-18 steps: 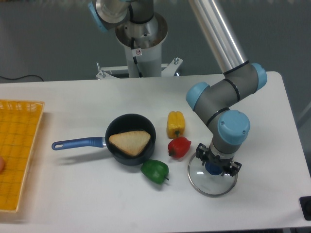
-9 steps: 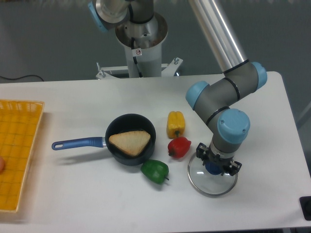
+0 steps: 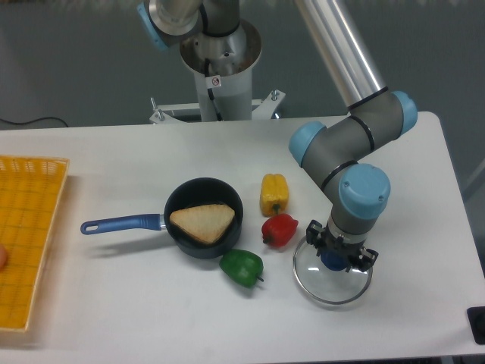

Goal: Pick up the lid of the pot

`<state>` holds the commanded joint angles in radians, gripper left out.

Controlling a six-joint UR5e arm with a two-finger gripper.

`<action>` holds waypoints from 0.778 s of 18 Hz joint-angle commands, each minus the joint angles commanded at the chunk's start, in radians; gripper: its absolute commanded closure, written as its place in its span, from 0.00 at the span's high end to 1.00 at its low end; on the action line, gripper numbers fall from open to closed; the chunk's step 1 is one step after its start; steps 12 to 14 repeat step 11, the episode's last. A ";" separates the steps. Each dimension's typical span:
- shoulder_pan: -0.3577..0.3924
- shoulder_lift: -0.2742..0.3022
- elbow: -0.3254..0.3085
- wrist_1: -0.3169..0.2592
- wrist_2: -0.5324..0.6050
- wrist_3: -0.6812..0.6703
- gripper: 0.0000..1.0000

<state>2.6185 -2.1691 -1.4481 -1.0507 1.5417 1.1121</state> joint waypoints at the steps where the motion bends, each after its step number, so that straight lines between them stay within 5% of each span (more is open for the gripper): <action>1: 0.000 0.006 0.000 -0.014 0.000 0.000 0.49; 14: 0.003 0.038 -0.002 -0.063 -0.003 0.005 0.49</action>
